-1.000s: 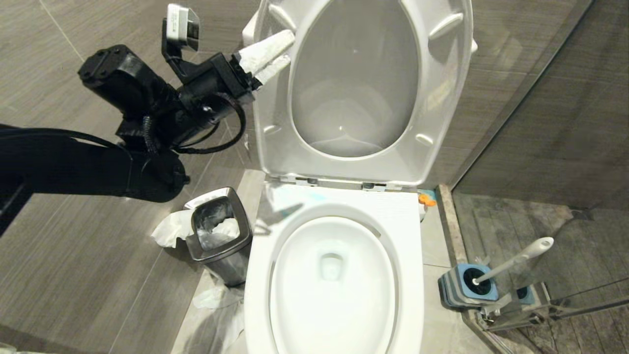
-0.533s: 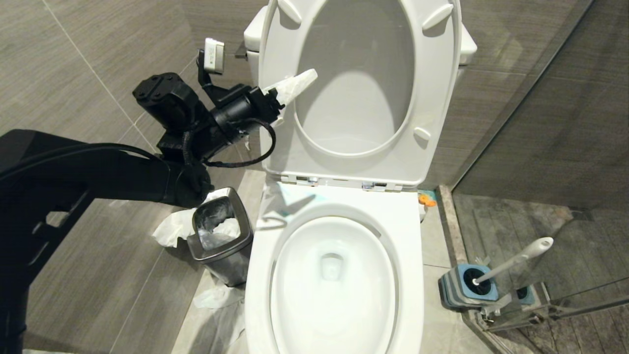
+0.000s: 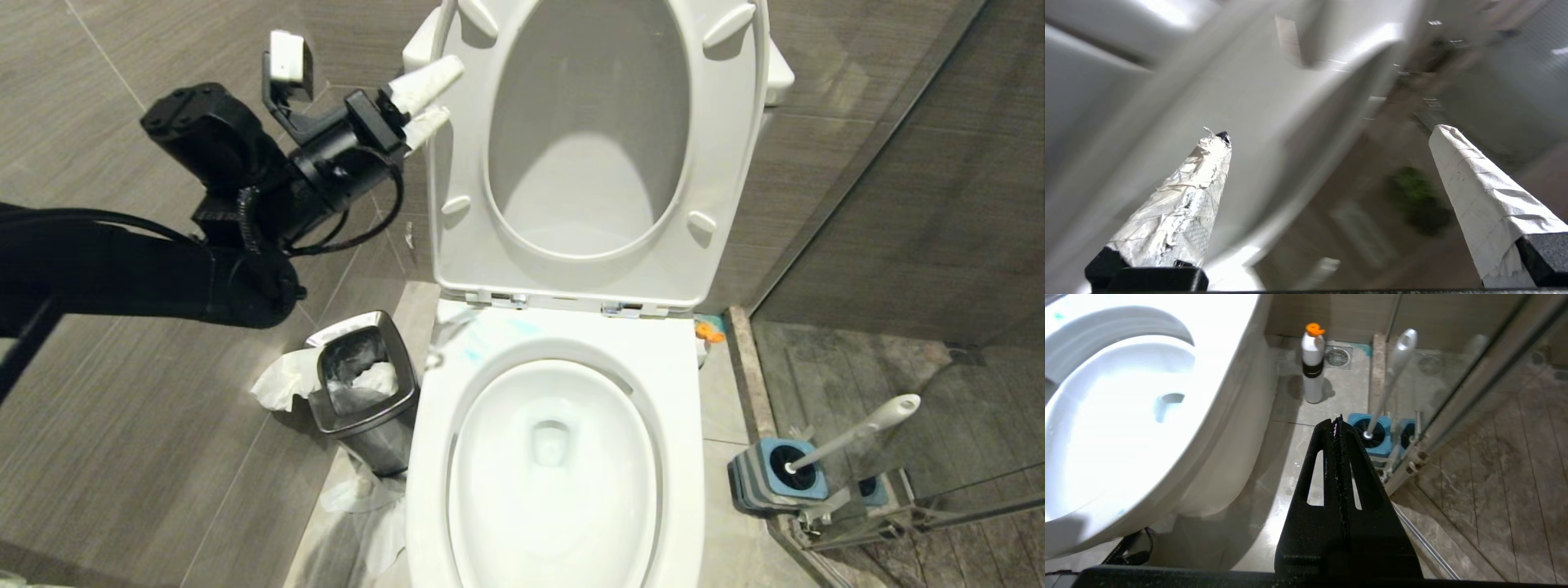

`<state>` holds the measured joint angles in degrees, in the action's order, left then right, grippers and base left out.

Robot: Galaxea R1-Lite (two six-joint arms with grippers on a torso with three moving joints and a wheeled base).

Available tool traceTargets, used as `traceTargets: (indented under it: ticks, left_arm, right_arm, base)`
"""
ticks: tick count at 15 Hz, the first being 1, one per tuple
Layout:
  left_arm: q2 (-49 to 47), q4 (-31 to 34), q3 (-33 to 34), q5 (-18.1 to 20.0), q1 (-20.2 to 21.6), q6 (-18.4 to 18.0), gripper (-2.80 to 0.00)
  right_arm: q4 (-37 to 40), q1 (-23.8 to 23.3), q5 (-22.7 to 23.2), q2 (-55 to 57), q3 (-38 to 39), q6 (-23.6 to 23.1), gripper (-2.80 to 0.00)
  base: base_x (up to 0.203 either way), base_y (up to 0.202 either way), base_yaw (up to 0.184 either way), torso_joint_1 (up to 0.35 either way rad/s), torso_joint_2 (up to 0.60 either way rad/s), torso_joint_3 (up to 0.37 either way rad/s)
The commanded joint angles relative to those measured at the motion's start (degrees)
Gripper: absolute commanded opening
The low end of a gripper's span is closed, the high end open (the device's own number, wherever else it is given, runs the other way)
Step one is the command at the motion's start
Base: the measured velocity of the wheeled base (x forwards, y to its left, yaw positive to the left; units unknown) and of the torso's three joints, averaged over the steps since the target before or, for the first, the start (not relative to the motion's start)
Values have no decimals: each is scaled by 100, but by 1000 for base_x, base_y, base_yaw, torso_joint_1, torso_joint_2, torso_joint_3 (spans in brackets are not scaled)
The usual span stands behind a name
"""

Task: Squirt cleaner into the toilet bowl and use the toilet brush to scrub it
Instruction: Use the left hand to lift the toilet lid slightly, then pour in the cleaning agent

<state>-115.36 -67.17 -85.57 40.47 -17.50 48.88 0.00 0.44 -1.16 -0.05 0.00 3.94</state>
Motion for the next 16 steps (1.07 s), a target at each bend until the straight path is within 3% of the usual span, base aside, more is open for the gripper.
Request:
traceTargets:
  ticks: [1,3,5,6,7,8,9,12,14,16]
  left_arm:
    - [1009,-41,337,283,85,1267,0]
    - [1596,88,502,459,148,2495,0]
    - [2106,453,553,516,163,3341,0]
    - [2320,868,570,566,173,3510,0]
    - [2480,1338,573,695,251,3445,0]
    - [2578,1675,578,918,391,2953,0]
    - [2649,2046,583,1170,514,1973,0]
    - [2780,3910,424,1354,714,-1657,0]
    - [2835,5508,-186,967,669,-3457,0]
    - [2908,6780,-943,181,388,-4557,0]
  right_arm:
    - [0,0,2,5,0,2,-280]
    - [0,0,2,5,0,2,-280]
    - [0,0,2,5,0,2,-280]
    - [0,0,2,5,0,2,-280]
    - [0,0,2,5,0,2,-280]
    - [0,0,2,5,0,2,-280]
    - [0,0,2,5,0,2,-280]
    - [0,0,2,5,0,2,-280]
    - [-1,0,2,5,0,2,-280]
    - [0,0,2,5,0,2,-280]
  base:
    - [0,0,0,0,0,0]
    - [0,0,0,0,0,0]
    - [0,0,0,0,0,0]
    - [0,0,0,0,0,0]
    - [0,0,0,0,0,0]
    - [0,0,0,0,0,0]
    - [0,0,0,0,0,0]
    - [0,0,0,0,0,0]
    - [0,0,0,0,0,0]
    - [0,0,0,0,0,0]
